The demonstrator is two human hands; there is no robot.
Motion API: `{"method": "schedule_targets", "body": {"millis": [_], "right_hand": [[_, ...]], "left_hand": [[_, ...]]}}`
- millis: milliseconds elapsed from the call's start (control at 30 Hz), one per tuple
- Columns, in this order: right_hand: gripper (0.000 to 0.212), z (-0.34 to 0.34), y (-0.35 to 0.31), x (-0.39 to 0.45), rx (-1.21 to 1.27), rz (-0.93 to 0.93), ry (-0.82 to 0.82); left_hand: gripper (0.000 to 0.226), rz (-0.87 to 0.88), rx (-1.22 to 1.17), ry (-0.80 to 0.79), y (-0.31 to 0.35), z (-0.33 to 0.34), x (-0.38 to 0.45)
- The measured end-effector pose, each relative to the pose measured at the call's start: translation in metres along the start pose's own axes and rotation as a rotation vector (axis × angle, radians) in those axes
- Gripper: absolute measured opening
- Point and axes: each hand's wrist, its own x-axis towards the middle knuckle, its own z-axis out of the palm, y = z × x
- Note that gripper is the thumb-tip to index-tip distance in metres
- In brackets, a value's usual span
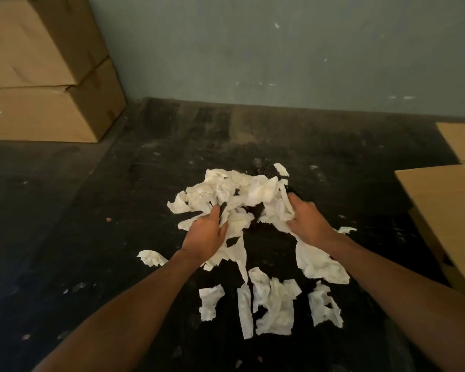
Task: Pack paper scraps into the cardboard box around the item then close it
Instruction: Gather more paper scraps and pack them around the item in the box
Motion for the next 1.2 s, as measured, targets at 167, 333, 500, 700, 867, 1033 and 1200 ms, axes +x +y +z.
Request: {"method": "schedule_targets", "body": {"millis": [167,333,500,700,867,1033,1200], "right_hand": [[0.036,-0.041,-0.014,-0.021,0.077,0.035,0.157],[0.038,-0.081,-0.020,-0.048,0.053,0.094,0.291],[0.032,-0.121,-0.013,-0.074,0.004,0.129,0.401],[0.030,-0.181,0.016,-0.105,-0.059,0.158,0.464],[0.034,-0.241,0.066,-0.120,-0.117,0.128,0.550],[0.036,-0.306,0.146,-0.133,-0.152,0.111,0.568],[0.035,-0.362,0.242,-0.149,-0.174,0.120,0.501]], "left_hand": [[0.039,0.075,-0.017,0.075,0.021,-0.031,0.009],[0.042,0.152,0.000,0.120,0.053,-0.056,0.019],[0.038,0.234,-0.013,0.148,0.098,-0.072,0.026],[0.035,0.327,-0.065,0.163,0.176,-0.066,0.038],[0.035,0.390,-0.086,0.183,0.255,-0.041,0.051],[0.027,0.408,-0.139,0.225,0.353,0.009,0.067],[0.033,0.379,-0.154,0.175,0.449,0.080,0.080]]}}
